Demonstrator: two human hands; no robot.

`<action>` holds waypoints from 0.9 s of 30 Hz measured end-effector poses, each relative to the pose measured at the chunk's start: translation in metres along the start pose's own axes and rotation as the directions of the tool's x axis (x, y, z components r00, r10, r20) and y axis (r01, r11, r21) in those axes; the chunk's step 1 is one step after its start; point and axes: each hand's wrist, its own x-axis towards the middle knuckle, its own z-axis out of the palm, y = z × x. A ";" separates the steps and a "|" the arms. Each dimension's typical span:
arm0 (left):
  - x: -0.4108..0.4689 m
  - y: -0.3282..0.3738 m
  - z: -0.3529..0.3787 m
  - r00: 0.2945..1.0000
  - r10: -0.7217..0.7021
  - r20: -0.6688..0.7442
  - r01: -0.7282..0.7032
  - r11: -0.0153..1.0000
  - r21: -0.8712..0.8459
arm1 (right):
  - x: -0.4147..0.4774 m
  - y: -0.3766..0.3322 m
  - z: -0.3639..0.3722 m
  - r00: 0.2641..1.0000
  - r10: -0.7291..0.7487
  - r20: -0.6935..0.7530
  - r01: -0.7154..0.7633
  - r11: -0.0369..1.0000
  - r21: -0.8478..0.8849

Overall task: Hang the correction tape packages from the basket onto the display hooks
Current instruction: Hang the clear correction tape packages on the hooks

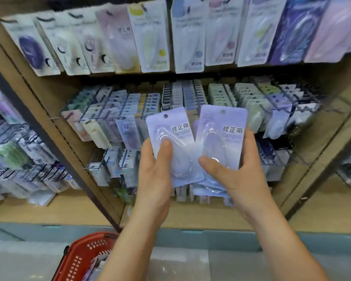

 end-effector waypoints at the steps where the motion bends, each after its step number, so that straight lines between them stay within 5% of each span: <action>1: 0.002 0.005 0.016 0.999 0.005 0.033 -0.005 1.000 -0.005 | 0.007 -0.011 -0.016 0.999 -0.036 0.026 0.037 0.999 -0.025; 7: 0.024 0.059 0.118 0.954 0.181 0.237 -0.179 0.983 -0.034 | 0.061 -0.087 -0.110 0.945 -0.316 0.084 0.326 0.925 -0.193; 12: 0.050 0.095 0.186 0.873 0.357 0.332 -0.344 0.934 -0.100 | 0.107 -0.142 -0.165 0.815 -0.561 0.147 0.565 0.711 -0.419; 20: 0.100 0.165 0.263 0.767 0.508 0.392 -0.496 0.857 -0.140 | 0.169 -0.210 -0.197 0.737 -0.669 0.095 0.637 0.642 -0.426; 27: 0.144 0.208 0.305 0.790 0.427 0.440 -0.395 0.903 -0.168 | 0.224 -0.235 -0.199 0.819 -0.574 0.027 0.519 0.719 -0.463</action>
